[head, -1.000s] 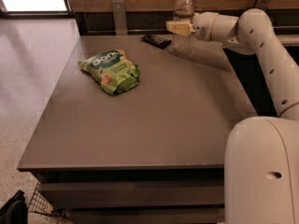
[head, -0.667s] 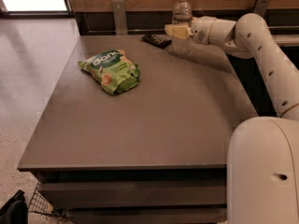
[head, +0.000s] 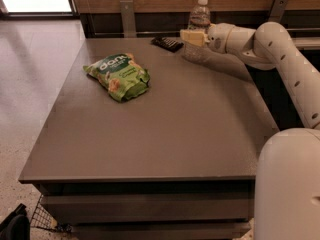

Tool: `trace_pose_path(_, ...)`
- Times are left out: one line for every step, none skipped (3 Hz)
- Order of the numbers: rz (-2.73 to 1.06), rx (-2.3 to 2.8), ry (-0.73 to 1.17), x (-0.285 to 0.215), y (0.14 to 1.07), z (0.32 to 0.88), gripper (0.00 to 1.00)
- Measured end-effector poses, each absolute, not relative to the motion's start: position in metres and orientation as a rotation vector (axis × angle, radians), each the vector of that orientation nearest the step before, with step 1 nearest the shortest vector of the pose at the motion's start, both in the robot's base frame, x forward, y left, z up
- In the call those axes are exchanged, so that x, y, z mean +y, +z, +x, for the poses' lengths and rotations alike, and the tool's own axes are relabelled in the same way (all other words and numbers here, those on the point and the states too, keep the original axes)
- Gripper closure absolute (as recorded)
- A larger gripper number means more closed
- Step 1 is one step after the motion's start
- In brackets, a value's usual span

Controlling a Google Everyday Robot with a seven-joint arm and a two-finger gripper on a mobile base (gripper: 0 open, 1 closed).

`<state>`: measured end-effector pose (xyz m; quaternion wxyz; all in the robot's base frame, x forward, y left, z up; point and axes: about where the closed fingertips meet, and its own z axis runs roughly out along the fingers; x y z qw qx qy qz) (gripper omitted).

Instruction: Move water bottle near rxbar chocolate

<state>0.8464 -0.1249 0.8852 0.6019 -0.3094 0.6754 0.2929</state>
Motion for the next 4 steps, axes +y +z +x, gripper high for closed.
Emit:
trace_pose_path(-0.717,1.565,0.679,-0.1249,0.8892,0.8464,0.61)
trace_pose_path(-0.718,1.564,0.68,-0.1234,0.8891,0.8466,0.3)
trace_pose_path(-0.722,1.564,0.688,-0.1176,0.8878,0.8473,0.0)
trace_pose_path(-0.723,1.564,0.688,-0.1175,0.8877,0.8473,0.0)
